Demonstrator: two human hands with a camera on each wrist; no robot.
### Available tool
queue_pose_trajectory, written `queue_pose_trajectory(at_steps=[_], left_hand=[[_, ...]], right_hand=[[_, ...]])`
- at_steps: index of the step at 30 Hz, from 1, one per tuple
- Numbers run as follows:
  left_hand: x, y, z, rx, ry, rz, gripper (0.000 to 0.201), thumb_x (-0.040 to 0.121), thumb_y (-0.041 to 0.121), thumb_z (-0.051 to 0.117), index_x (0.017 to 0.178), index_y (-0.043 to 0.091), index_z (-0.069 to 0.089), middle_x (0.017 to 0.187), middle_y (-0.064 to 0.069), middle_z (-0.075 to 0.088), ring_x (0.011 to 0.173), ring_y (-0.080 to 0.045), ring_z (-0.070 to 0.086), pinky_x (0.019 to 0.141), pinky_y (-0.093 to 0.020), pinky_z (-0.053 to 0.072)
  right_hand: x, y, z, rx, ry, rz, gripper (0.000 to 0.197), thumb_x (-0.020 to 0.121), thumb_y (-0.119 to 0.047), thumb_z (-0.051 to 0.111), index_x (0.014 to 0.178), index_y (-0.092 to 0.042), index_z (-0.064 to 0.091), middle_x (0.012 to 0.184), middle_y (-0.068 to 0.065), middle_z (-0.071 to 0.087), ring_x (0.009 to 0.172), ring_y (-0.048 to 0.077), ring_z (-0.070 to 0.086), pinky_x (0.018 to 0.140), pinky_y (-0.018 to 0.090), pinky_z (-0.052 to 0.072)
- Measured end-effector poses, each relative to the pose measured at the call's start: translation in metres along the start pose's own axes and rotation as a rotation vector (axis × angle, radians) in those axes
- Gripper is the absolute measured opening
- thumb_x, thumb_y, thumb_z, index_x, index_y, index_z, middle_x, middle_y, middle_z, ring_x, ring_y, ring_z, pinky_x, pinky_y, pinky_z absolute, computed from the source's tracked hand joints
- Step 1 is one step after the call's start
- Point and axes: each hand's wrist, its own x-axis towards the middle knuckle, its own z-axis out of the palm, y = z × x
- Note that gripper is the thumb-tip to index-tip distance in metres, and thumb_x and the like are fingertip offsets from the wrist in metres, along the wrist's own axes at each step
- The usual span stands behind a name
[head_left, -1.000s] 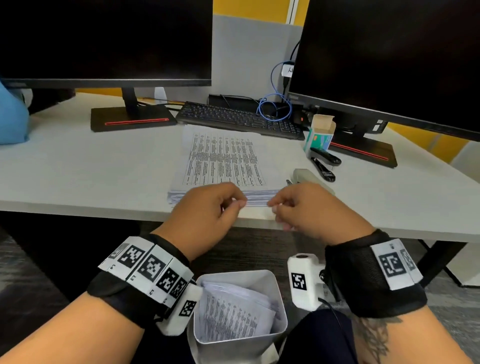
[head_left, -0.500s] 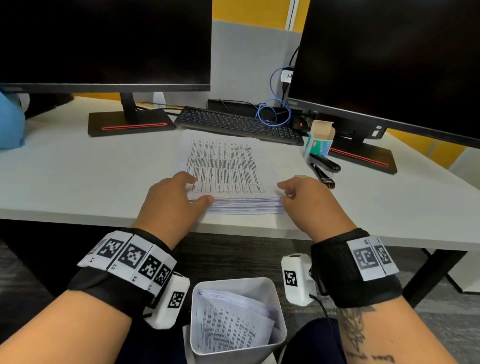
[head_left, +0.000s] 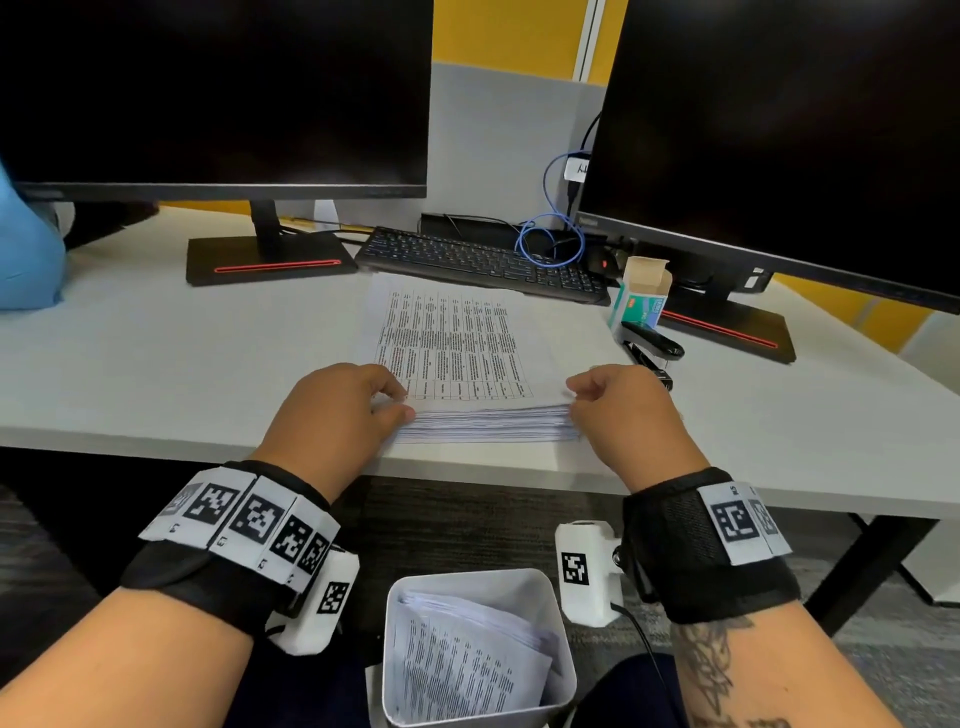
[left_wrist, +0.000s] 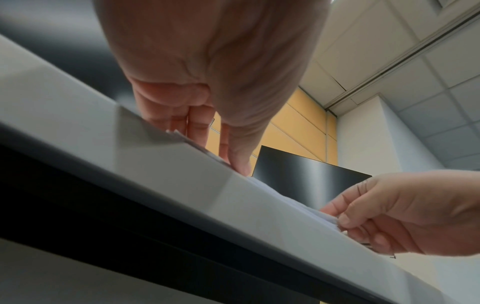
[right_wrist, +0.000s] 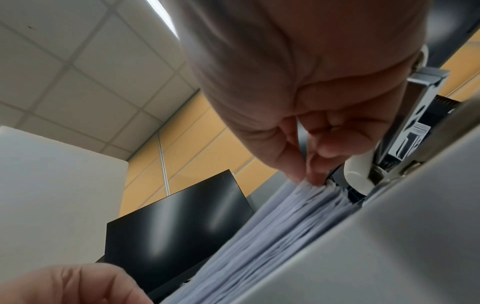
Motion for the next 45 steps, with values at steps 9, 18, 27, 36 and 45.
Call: queue_pose_trajectory(at_steps=[9,18,27,36,45], left_hand=[[-0.001,0.003,0.001,-0.011,0.017,0.003,0.033,0.085,0.044,0.068,0.113,0.027,0.066,0.115,0.002,0.066,0.106,-0.016,0.056,0.084,-0.026,0.040],[-0.008,0.033,-0.010,0.274,0.038,0.251,0.020,0.097,0.034,0.050,0.100,0.027,0.068,0.090,0.007,0.069,0.087,-0.019,0.060,0.080,-0.033,0.042],[-0.014,0.038,0.008,0.261,-0.114,0.354,0.039,0.091,0.040,0.059,0.128,0.030,0.053,0.124,0.010,0.060,0.114,-0.018,0.055,0.097,-0.035,0.040],[-0.017,0.049,0.010,0.210,0.162,0.577,0.007,0.082,0.011,0.064,0.078,0.016,0.062,0.067,0.002,0.059,0.060,-0.024,0.053,0.058,-0.031,0.042],[-0.020,0.054,-0.014,-0.432,0.217,-0.066,0.042,0.098,0.055,0.030,0.101,0.020,0.054,0.083,0.002,0.061,0.078,-0.015,0.059,0.072,-0.035,0.049]], right_hand=[[-0.004,-0.006,-0.005,0.054,-0.002,-0.128,0.018,0.095,-0.012,0.057,0.097,-0.016,0.074,0.095,-0.004,0.068,0.088,0.011,0.058,0.076,0.020,0.039],[-0.021,-0.015,-0.055,0.061,0.055,-0.124,0.016,0.091,-0.016,0.060,0.087,-0.015,0.075,0.084,-0.010,0.068,0.078,0.005,0.059,0.065,0.024,0.047],[-0.032,-0.019,-0.055,-0.032,-0.036,-0.084,0.012,0.081,-0.006,0.070,0.085,-0.017,0.073,0.079,-0.003,0.070,0.070,0.020,0.067,0.059,0.022,0.049],[-0.044,-0.028,-0.036,-0.506,-0.083,-0.282,0.071,0.070,-0.050,0.080,0.133,-0.044,0.048,0.128,-0.006,0.043,0.127,0.020,0.035,0.102,0.042,0.034],[-0.041,-0.027,-0.026,-0.227,0.050,-0.446,0.028,0.097,-0.024,0.052,0.115,-0.033,0.071,0.083,-0.009,0.057,0.069,0.006,0.048,0.054,0.009,0.030]])
